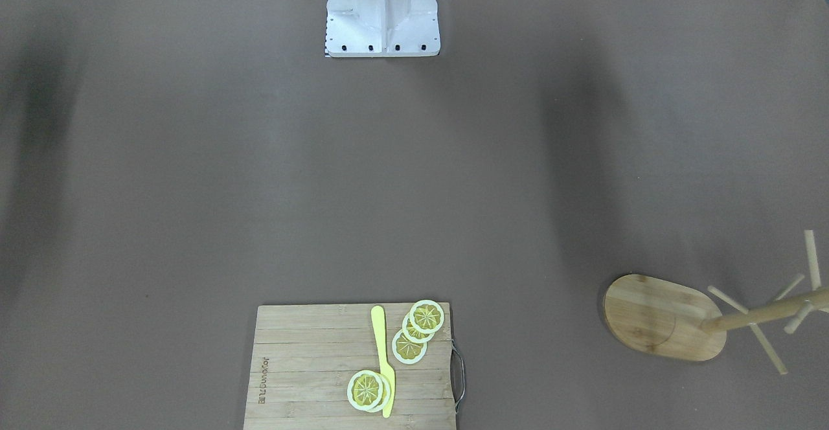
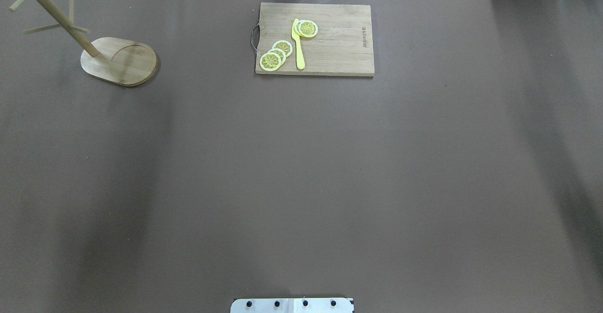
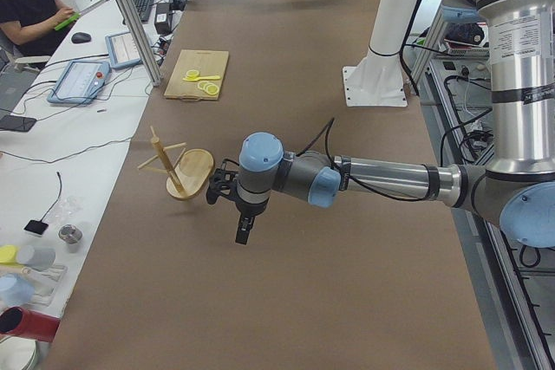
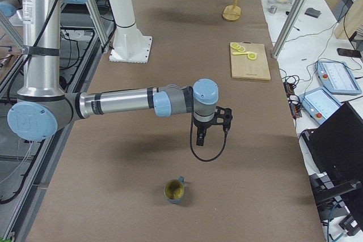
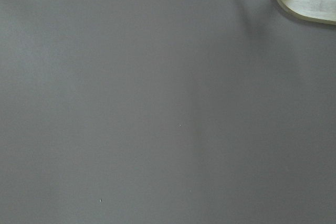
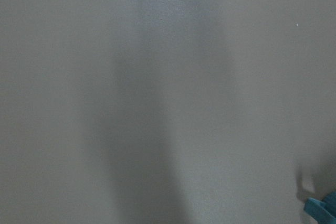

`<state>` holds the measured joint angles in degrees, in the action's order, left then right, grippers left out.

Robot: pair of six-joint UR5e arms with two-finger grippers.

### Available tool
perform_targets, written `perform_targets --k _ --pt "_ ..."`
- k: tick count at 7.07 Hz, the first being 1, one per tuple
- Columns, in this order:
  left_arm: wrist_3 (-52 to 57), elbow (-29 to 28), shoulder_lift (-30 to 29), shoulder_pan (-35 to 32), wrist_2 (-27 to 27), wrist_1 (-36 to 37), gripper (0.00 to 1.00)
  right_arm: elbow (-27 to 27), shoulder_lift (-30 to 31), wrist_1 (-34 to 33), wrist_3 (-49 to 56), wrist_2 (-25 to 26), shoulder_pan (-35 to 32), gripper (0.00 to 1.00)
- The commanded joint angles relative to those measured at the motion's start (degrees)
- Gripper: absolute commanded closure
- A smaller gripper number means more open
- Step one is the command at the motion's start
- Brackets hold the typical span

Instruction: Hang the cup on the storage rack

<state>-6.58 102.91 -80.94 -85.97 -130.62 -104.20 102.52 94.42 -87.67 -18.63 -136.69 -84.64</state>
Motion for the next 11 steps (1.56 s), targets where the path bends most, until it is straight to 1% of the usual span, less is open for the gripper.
perform_targets --k 1,2,3,4,5,6,7,8,9,10,11 --pt "-0.3 -0.3 0.0 0.0 0.0 0.0 0.02 -0.3 0.0 0.2 0.5 0.4 0.0 0.0" --pt "-0.3 -0.1 0.0 0.0 0.0 0.0 0.02 -0.2 0.4 0.2 2.5 0.5 -0.8 0.0" --pt "-0.2 0.1 -0.1 0.0 0.0 0.0 0.02 -1.2 1.0 -0.5 10.0 0.4 -3.9 0.0" --pt "-0.3 0.1 -0.2 0.0 0.0 0.0 0.02 -3.6 2.1 -0.7 14.9 0.0 -7.4 0.0" --pt "-0.3 0.3 -0.4 0.0 0.0 0.0 0.02 -6.6 2.8 -0.2 16.1 -0.1 -11.0 0.0" --pt "-0.3 0.5 -0.4 0.0 0.0 0.0 0.02 -8.6 3.7 0.0 16.6 -0.1 -12.9 0.0" --pt "-0.3 0.5 -0.4 0.1 0.0 -0.5 0.02 -12.1 4.5 0.2 16.7 0.1 -13.4 0.0" --pt "-0.3 0.5 -0.5 0.1 0.0 -0.7 0.02 -14.8 5.2 2.0 17.0 0.2 -13.6 0.0" --pt "-0.4 0.6 -0.6 0.1 -0.1 -0.8 0.02 -18.1 6.2 7.2 17.1 0.4 -13.6 0.0" --pt "-0.4 0.5 -1.0 0.1 -0.1 -0.8 0.02 -23.5 6.2 14.3 17.1 0.4 -13.6 0.0" --pt "-0.4 0.3 -1.4 0.1 0.0 -0.7 0.02 -27.3 6.0 18.2 16.9 0.2 -13.5 0.0"
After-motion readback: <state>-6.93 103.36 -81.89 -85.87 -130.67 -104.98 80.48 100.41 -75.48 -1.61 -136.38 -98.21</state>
